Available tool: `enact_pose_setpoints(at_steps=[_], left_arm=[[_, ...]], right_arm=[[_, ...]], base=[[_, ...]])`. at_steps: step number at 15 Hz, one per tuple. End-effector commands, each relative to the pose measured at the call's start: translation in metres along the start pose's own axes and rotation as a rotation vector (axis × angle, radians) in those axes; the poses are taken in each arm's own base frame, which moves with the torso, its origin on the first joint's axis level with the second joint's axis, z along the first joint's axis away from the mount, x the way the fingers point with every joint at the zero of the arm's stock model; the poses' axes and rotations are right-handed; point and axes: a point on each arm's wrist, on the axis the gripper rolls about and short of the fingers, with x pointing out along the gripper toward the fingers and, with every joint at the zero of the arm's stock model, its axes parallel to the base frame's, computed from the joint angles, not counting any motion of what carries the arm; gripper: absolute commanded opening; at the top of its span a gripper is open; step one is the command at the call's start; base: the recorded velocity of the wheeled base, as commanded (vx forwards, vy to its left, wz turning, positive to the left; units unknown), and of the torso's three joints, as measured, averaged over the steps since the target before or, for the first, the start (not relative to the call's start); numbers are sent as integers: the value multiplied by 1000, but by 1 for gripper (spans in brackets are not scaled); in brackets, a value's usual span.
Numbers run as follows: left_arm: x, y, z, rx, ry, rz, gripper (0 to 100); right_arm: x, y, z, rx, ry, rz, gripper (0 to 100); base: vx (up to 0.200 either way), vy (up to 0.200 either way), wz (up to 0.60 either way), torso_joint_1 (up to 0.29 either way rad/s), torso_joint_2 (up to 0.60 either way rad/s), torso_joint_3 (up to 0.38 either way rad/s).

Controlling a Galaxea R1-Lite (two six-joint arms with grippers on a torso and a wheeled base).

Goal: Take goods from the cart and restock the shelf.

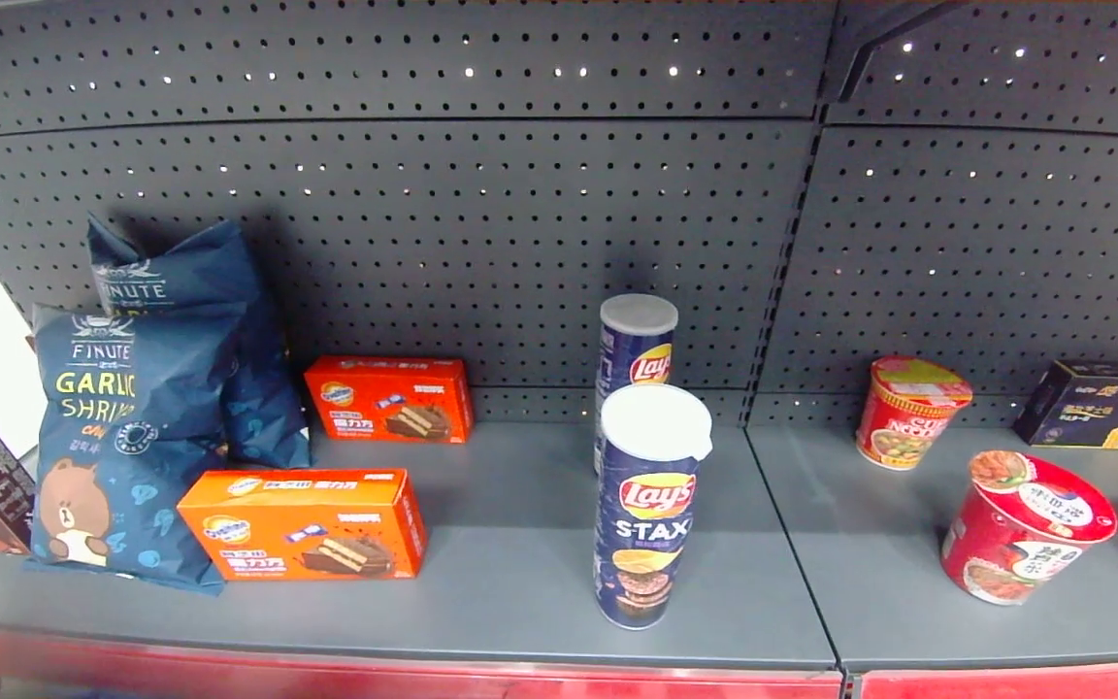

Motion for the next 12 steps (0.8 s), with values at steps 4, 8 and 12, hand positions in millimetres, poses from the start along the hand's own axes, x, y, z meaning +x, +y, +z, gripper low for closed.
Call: enact_pose_setpoints(at_steps=[4, 8, 12], left_arm=[[0, 0, 0, 1, -1, 0, 100], [0, 0, 0, 1, -1, 0, 100], [0, 0, 0, 2, -1, -1, 100]], right_arm=[[0, 0, 0, 2, 1, 10, 100], [0, 0, 0, 1, 1, 13, 100], [0, 0, 0, 1, 2, 13, 100]], base=[[0, 0, 0, 0, 0, 0], [0, 0, 0, 0, 0, 0], [0, 0, 0, 0, 0, 0]])
